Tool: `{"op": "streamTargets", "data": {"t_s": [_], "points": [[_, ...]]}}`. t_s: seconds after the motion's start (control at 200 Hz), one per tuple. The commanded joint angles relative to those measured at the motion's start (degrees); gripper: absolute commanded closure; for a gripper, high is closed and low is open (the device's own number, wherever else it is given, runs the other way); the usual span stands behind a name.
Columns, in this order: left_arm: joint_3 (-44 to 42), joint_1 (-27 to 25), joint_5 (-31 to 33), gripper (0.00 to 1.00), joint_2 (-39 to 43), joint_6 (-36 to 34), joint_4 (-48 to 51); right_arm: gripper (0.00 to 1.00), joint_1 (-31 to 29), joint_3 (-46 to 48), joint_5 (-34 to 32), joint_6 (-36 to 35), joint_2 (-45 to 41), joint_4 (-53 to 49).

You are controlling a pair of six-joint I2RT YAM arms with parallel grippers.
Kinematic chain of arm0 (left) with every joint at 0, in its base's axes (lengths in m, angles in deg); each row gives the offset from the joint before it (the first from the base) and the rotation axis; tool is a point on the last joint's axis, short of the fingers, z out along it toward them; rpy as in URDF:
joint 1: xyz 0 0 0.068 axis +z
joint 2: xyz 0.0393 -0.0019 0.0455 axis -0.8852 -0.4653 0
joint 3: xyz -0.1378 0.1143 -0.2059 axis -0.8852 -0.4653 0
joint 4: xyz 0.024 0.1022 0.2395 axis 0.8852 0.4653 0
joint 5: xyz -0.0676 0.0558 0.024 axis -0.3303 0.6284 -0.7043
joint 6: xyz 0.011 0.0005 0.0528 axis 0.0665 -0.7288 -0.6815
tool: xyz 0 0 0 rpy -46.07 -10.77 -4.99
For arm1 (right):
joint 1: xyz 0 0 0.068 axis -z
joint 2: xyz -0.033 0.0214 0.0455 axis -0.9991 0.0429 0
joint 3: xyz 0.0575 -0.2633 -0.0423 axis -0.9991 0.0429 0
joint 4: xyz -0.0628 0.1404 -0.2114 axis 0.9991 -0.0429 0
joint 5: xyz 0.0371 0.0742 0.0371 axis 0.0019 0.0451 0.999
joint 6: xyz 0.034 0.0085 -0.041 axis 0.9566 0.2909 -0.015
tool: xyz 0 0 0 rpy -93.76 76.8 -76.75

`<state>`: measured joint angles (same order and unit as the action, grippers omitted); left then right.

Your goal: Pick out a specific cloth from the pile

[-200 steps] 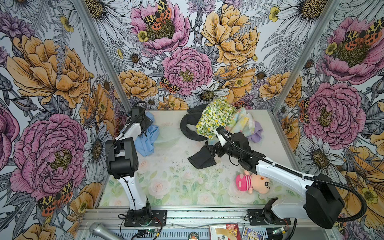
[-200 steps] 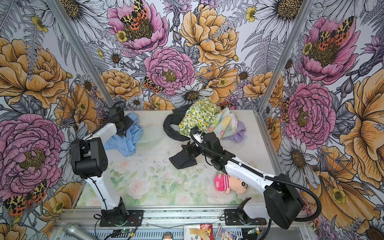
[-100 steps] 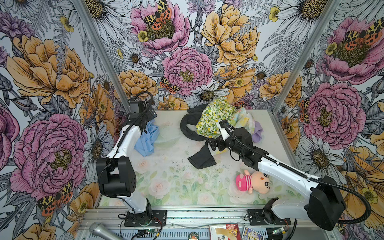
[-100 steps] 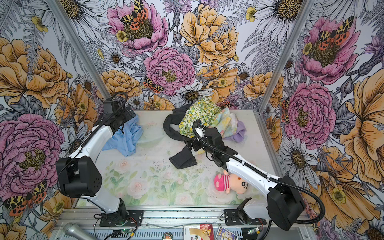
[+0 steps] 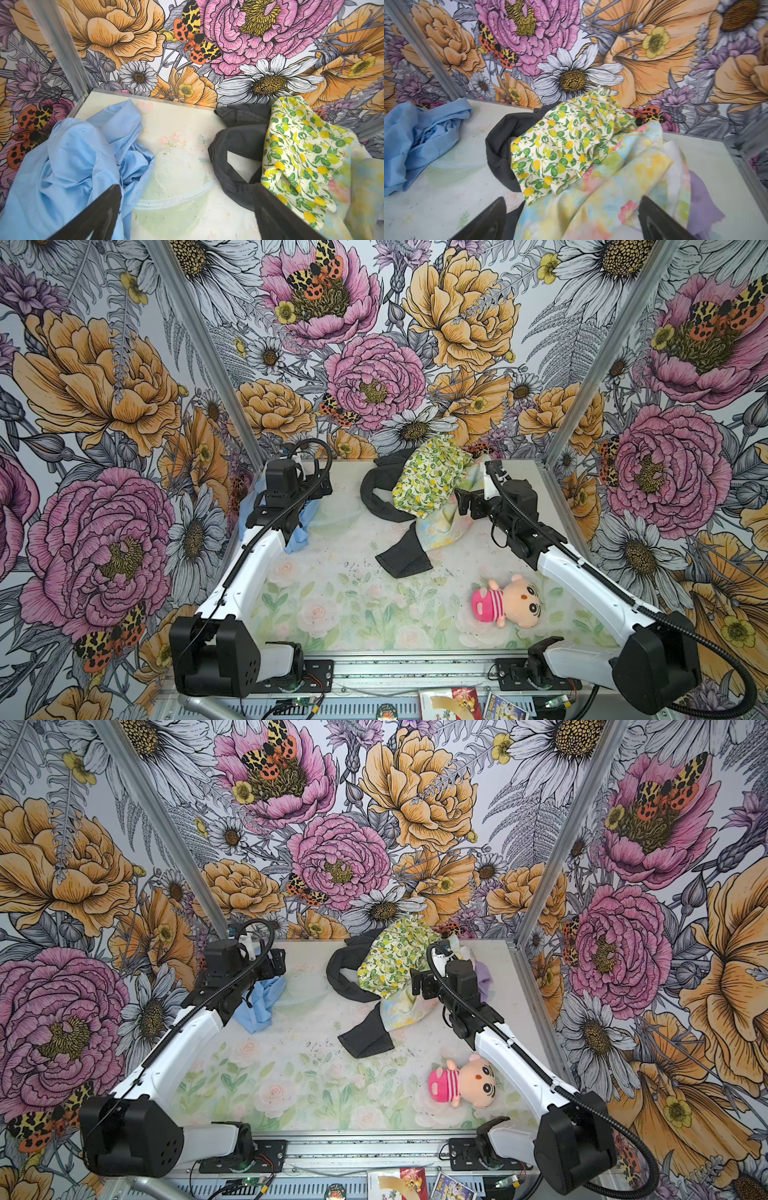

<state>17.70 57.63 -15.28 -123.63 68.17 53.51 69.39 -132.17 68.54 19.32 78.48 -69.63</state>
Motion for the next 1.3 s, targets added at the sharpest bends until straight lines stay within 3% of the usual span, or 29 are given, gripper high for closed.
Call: {"op": "streamTargets", "data": {"t_s": [0.0,0.31,0.57,0.905,1.296], "points": [[-6.73,0.49,-1.94,0.01,4.56,-2.56,-8.45,0.01,3.25,2.55,-2.32,1.90,-3.69,-0.30],[-21.88,3.99,1.72,0.01,11.51,-1.31,-20.97,0.01,8.57,13.06,-6.35,1.92,-12.92,5.51],[-29.93,5.82,9.28,0.01,7.04,0.96,-31.19,0.00,9.35,26.67,-10.37,-0.09,-16.94,21.08],[-33.40,5.93,14.41,0.01,-0.95,-2.60,-41.62,0.00,10.10,37.85,-11.99,-3.14,-7.30,42.51],[-38.92,5.61,13.38,0.01,-10.40,-5.16,-60.57,0.00,10.68,39.13,-14.86,-6.18,2.39,51.69]]}}
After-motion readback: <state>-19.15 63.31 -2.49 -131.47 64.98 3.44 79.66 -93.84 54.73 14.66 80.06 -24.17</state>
